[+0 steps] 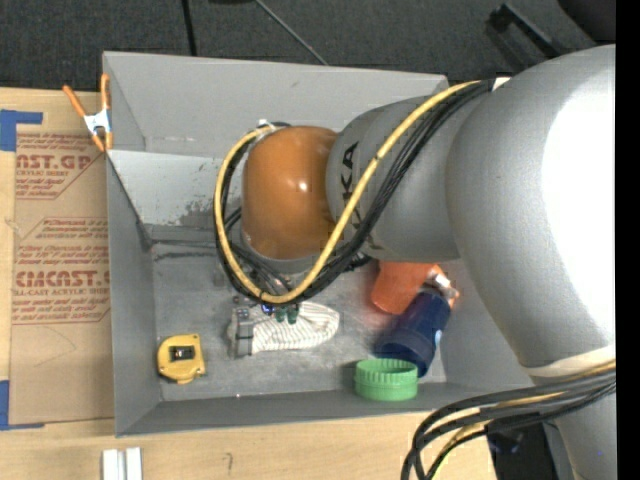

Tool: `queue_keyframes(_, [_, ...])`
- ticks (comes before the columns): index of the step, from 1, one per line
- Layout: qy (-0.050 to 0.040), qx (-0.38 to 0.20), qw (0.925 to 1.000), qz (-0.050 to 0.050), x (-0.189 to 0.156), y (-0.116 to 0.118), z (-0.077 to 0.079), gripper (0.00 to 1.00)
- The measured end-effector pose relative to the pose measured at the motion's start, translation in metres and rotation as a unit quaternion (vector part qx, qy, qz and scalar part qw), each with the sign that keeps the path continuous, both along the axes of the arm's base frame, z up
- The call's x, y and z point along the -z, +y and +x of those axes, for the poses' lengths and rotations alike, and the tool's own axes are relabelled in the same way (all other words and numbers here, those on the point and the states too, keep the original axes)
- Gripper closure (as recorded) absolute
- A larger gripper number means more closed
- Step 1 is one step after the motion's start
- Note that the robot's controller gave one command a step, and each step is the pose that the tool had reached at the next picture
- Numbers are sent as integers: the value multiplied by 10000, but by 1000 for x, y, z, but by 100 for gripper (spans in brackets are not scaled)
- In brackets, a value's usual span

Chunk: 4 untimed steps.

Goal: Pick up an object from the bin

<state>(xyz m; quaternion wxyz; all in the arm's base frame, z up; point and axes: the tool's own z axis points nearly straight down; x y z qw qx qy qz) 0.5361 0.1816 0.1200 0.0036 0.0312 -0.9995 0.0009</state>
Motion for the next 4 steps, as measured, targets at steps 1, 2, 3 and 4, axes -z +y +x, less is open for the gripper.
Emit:
queue_keyframes(1, [-86,56,9999,29,-13,-23,-4,0])
queue_keyframes(2, [-47,-215,9998,14,38,-56,-4,0])
queue_keyframes(3, [-35,-209,9998,9,46,-63,-5,0])
queue_keyframes(4, [-36,-806,9967,18,50,-62,-15,100])
